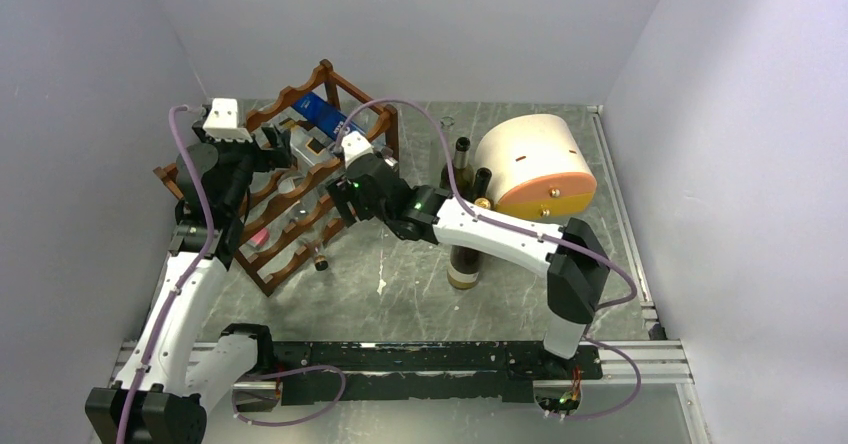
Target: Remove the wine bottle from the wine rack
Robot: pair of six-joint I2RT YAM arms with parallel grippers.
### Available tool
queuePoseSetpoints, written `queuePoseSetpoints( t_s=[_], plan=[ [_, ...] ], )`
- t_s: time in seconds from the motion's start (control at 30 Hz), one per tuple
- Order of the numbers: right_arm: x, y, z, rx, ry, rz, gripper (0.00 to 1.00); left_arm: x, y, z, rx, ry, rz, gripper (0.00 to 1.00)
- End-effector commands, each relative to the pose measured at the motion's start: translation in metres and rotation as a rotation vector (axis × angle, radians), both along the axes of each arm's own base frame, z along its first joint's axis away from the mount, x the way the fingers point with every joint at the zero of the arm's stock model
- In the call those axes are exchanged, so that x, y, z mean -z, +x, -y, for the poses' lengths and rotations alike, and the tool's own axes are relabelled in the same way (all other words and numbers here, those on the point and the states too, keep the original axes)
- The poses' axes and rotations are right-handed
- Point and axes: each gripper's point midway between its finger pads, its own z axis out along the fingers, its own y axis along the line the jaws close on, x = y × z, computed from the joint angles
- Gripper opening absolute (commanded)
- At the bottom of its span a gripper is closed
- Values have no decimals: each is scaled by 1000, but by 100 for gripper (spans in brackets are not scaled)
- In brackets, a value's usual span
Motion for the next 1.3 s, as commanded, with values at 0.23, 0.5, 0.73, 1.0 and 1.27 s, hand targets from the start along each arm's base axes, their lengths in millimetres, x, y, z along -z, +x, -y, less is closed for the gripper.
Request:
queuePoseSetpoints(
  t_s=[0.23,0.5,0.73,1.0,1.27],
  plan=[
    [32,48,-11,-52,-52,154,74,-19,-2,14,87,-20,62,92],
    [41,53,-24,-116,-65,201,71,-21,-4,17,102,-18,69,91],
    [49,57,-33,-131,-76,194,66,-19,-4,19,109,-35,61,91],
    [56,57,-39,-163,-88,191,63,-19,-3,17,104,-32,59,91],
    [55,58,-42,-160,-73,186,37,-15,-2,18,107,-38,47,90]
  ],
)
